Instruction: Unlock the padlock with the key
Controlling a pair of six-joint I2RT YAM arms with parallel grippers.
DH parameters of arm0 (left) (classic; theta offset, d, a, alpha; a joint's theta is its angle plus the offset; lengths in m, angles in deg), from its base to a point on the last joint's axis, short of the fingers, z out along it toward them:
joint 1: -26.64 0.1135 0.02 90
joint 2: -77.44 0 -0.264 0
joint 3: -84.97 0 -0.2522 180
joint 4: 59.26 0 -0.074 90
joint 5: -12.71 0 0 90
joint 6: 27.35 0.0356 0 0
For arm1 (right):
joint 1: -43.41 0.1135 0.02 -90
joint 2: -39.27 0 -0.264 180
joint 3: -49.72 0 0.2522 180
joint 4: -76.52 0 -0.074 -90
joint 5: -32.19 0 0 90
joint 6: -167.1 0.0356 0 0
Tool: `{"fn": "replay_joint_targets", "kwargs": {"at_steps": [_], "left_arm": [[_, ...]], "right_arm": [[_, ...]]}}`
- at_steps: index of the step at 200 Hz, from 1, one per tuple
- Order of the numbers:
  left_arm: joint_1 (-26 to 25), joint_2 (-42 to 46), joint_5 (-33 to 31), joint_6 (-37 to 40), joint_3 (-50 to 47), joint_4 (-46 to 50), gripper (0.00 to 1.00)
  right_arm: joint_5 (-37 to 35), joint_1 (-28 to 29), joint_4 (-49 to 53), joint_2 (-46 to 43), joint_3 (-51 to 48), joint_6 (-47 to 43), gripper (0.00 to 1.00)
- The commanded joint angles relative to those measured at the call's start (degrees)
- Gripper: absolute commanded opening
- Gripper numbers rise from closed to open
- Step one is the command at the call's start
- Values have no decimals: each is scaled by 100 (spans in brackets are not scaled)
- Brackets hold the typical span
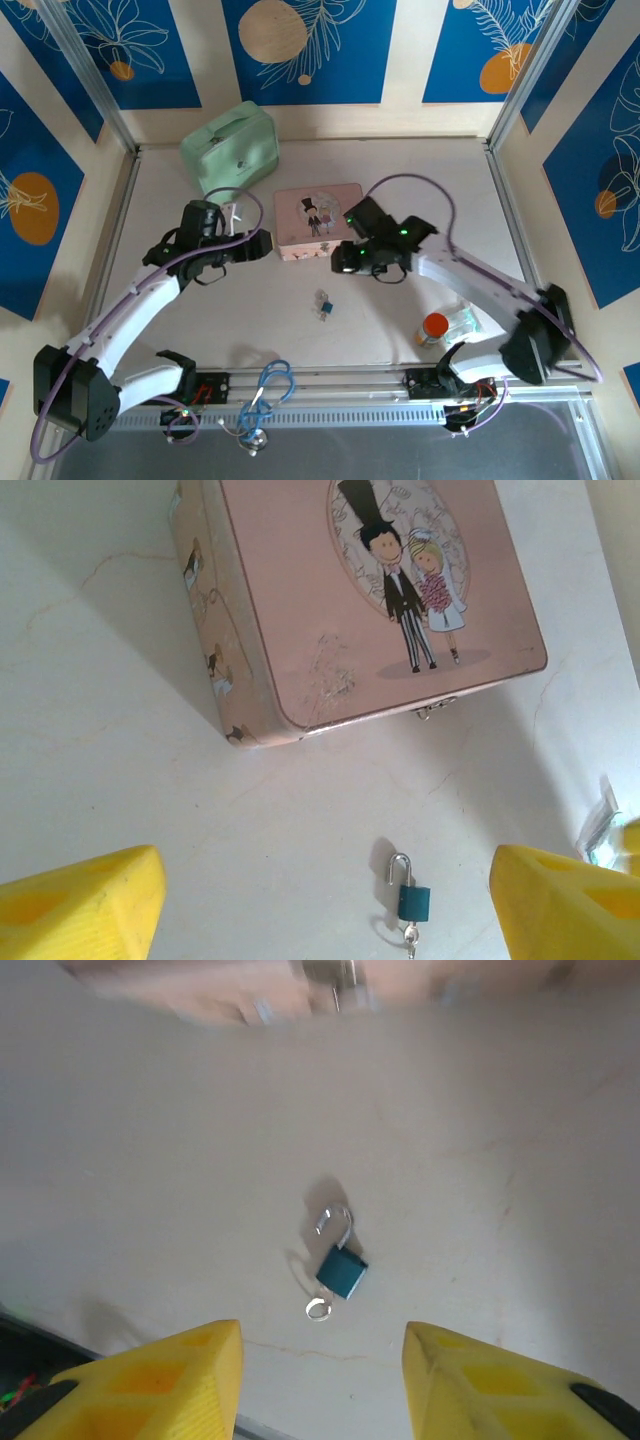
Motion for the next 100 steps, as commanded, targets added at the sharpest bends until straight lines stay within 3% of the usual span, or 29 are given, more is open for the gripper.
{"fn": "replay_joint_targets", "kwargs": {"at_steps": [1, 22, 38, 48, 63, 76, 100], "left_arm": [[-24, 187, -20, 248, 267, -286, 87], [-24, 479, -663, 381, 175, -562, 98], [-24, 713, -1400, 628, 68, -711, 99], [-24, 837, -1863, 887, -129, -892, 100], [-24, 872, -2705, 978, -593, -1218, 100], [-23, 800, -3577, 755, -1127, -1433, 100], [-15, 890, -4129, 1435, -1886, -2547, 100]], "right_arm": [[-1312, 1, 724, -743, 223, -365, 48], [-2420, -102, 559, -1375, 134, -670, 51], [-2896, -215, 90, -1799, -116, -1176, 55], [-2947, -276, -251, -2047, -313, -1531, 69], [-3028, -357, -680, -2377, -660, -2005, 100], [-3519, -433, -1241, -2652, -1326, -2085, 99], [-3671, -833, -2799, -3107, -2537, -2882, 99]]}}
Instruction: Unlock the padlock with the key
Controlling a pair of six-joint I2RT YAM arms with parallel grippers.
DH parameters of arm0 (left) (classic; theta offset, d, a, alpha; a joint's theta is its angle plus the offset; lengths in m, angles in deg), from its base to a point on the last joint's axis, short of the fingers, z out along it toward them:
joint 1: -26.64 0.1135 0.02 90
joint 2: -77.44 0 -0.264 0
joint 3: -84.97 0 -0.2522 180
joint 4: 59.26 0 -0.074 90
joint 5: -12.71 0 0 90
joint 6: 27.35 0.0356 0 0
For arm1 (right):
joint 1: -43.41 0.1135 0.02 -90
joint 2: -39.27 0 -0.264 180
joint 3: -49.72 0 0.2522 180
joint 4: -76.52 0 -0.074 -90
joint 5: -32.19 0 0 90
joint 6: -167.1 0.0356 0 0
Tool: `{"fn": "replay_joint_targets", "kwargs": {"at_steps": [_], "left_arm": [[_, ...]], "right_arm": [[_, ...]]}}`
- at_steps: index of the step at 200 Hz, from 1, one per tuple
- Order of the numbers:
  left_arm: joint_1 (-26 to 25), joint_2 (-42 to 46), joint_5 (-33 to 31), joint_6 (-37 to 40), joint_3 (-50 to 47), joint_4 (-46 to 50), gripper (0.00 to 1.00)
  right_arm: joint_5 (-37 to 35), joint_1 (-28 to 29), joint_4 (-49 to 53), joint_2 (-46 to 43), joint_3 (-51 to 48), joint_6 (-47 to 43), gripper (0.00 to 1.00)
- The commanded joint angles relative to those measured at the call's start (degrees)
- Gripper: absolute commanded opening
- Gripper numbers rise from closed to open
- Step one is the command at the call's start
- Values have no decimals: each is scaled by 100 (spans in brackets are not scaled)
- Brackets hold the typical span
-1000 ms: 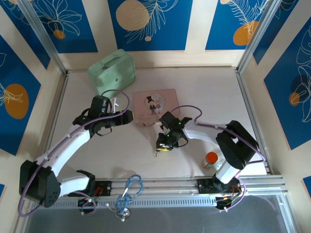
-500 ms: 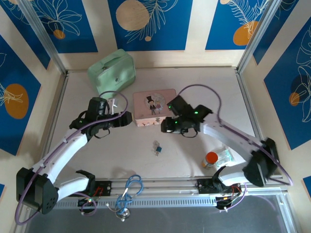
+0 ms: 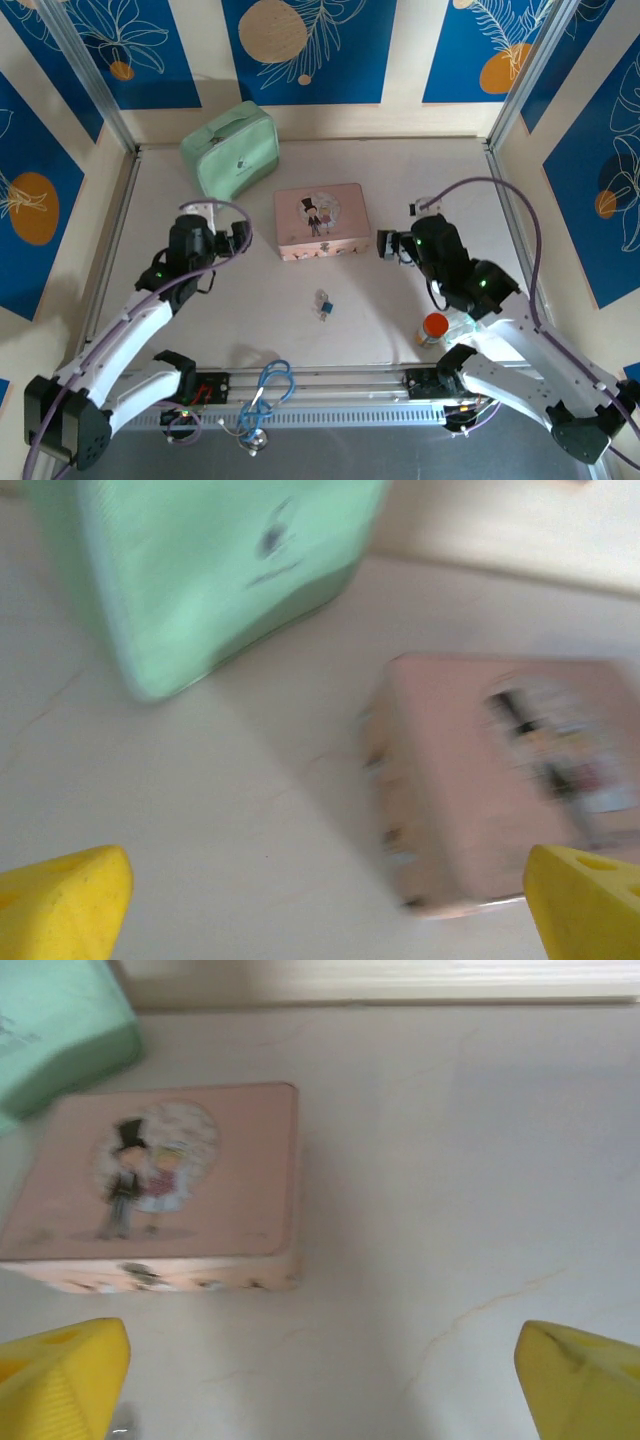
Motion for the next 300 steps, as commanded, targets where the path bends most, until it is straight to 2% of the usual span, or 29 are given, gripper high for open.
{"fn": "replay_joint_targets", "kwargs": {"at_steps": [1, 17, 31, 56, 65, 85, 112, 144, 155, 167, 182, 190, 198, 204, 212, 219, 238, 249, 258, 300], "left_arm": [[-15, 22, -1256, 691, -682, -971, 100], [-6, 87, -1589, 1136, -868, -1516, 100], [20, -52, -2059, 1374, -912, -1883, 100], [186, -873, -2616, 2307, -1105, -3202, 100], [303, -1303, -2777, 2592, -1109, -3586, 100], [560, -2062, -2907, 2568, -1157, -4103, 100], [794, -2470, -2390, 2284, -1382, -4732, 99], [1211, -2958, -900, 2430, -1379, -5423, 100], [1338, -3290, -744, 2334, -1388, -5812, 100], [1521, -3210, -268, 2197, -1245, -5339, 100], [1658, -3240, 105, 2140, -1309, -5467, 100], [1739, -3380, 429, 2155, -1478, -5819, 100], [1735, -3603, 474, 2244, -1708, -6685, 100], [1742, -3450, 388, 2121, -1753, -6498, 100], [1745, -3428, 133, 2059, -1676, -6225, 100], [1727, -3535, 120, 2112, -1694, -6487, 100], [1734, -3519, 128, 2102, -1688, -6462, 100], [1727, -3480, 133, 2089, -1689, -6387, 100], [1726, -3512, 121, 2113, -1697, -6478, 100], [1717, -3489, 117, 2124, -1700, -6441, 100]], "right_arm": [[-613, -370, -1547, -281, -928, -891, 99], [-475, -1060, -1755, -229, -1165, -573, 99], [-97, -1899, -2020, -77, -1383, -422, 99], [135, -3264, -2573, 424, -1812, 51, 99], [146, -3590, -2754, 668, -1927, 219, 99], [20, -3936, -3361, 1169, -2212, 80, 99], [448, -4133, -4581, 1703, -2695, -315, 99], [1251, -4119, -5613, 2313, -2700, -633, 99], [1836, -4136, -6167, 2565, -2705, -727, 99], [2417, -4163, -6631, 2864, -2642, -865, 99], [3352, -4297, -6250, 3275, -2158, -989, 99], [3775, -4312, -6027, 3451, -1932, -1063, 99], [4061, -4263, -6303, 3587, -1961, -1057, 99], [4260, -4173, -6817, 3710, -2141, -1221, 99], [4055, -3916, -7338, 3899, -2280, -1429, 99], [3769, -3738, -7210, 3823, -2311, -1592, 99], [3866, -3844, -8429, 4046, -2836, -1447, 99], [3738, -3842, -7934, 3929, -2691, -1454, 99], [3652, -3790, -8170, 4006, -2734, -1467, 99], [3505, -3723, -8009, 3949, -2710, -1519, 99]]}}
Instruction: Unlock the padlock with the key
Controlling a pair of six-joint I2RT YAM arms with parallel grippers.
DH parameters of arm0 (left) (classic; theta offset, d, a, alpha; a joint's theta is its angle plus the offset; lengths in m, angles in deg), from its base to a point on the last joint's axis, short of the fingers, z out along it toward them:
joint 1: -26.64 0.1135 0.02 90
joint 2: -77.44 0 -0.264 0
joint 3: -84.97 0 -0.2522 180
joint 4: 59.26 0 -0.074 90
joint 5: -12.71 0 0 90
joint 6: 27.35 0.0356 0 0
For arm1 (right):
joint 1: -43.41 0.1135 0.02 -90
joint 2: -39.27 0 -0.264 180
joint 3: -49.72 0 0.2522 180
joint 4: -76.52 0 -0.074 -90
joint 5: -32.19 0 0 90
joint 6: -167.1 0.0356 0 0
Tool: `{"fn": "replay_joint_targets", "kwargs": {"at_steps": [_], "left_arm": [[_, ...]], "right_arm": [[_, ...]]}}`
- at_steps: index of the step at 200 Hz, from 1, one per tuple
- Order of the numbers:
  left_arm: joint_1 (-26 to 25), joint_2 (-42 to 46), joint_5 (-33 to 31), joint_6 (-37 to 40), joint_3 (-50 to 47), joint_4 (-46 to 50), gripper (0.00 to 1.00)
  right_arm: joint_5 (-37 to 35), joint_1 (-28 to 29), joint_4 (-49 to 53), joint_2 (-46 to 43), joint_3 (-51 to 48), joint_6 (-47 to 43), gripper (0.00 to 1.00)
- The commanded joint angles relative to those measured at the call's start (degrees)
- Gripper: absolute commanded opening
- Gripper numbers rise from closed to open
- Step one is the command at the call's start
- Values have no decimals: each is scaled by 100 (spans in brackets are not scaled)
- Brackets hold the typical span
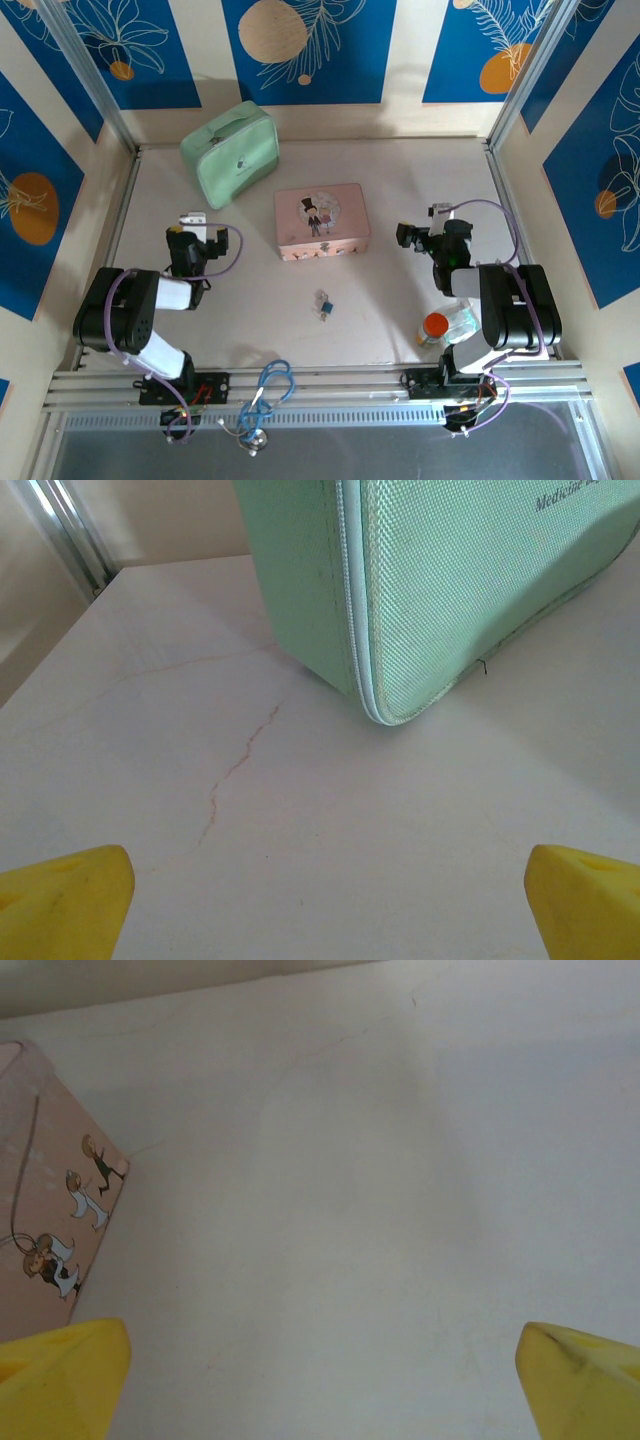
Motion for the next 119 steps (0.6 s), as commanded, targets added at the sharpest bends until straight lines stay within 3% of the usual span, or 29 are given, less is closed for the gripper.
{"fn": "replay_joint_targets", "kwargs": {"at_steps": [1, 41, 75, 119], "left_arm": [[36, -54, 131, -88, -42, -235, 100], [35, -61, 197, -58, -19, -207, 100], [36, -61, 776, 148, 116, 68, 100], [36, -70, 792, 141, 126, 80, 100]], "right_arm": [[-107, 47, -259, -30, 12, -147, 99], [-107, 48, -286, -15, 14, -147, 99], [-107, 47, -280, -14, 16, -147, 99], [-107, 47, -278, -14, 10, -147, 99]]}}
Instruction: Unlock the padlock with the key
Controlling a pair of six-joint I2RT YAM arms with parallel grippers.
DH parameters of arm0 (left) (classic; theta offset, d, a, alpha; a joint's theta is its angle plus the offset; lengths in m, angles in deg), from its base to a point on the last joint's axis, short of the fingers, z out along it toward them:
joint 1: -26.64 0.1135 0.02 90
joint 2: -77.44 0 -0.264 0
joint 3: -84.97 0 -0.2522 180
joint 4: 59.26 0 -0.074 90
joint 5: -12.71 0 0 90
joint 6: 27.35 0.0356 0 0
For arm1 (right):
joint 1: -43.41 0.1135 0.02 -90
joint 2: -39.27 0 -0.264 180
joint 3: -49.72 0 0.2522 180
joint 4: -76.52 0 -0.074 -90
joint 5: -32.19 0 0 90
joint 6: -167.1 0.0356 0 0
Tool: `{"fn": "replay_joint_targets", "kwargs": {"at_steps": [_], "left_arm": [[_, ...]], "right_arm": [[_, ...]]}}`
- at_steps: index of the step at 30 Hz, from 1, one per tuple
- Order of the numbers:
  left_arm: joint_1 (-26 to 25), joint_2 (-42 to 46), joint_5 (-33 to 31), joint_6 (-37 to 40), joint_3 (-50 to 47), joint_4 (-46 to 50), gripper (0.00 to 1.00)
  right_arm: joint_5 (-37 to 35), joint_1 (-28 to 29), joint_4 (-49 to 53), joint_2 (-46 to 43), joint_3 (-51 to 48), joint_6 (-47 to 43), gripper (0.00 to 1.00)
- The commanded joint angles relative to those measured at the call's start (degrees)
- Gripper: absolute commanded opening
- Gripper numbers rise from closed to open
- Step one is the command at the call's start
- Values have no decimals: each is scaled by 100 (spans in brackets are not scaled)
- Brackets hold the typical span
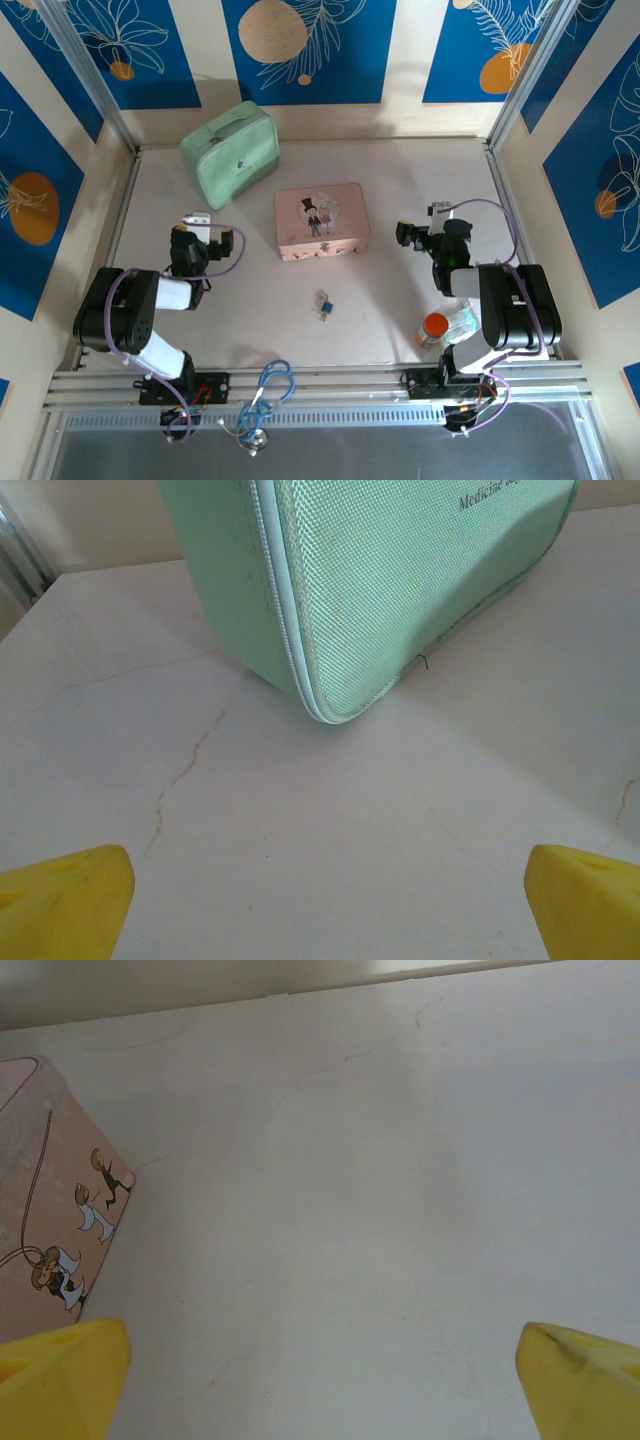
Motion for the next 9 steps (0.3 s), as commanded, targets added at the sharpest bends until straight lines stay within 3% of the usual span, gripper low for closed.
{"fn": "replay_joint_targets", "kwargs": {"at_steps": [1, 9], "left_arm": [[36, -70, 206, 70, 122, 36, 100], [36, -70, 232, 62, 139, 76, 100]], "right_arm": [[-65, 27, -158, -14, 13, -103, 99], [-57, 27, -161, -17, 7, -103, 99]]}}
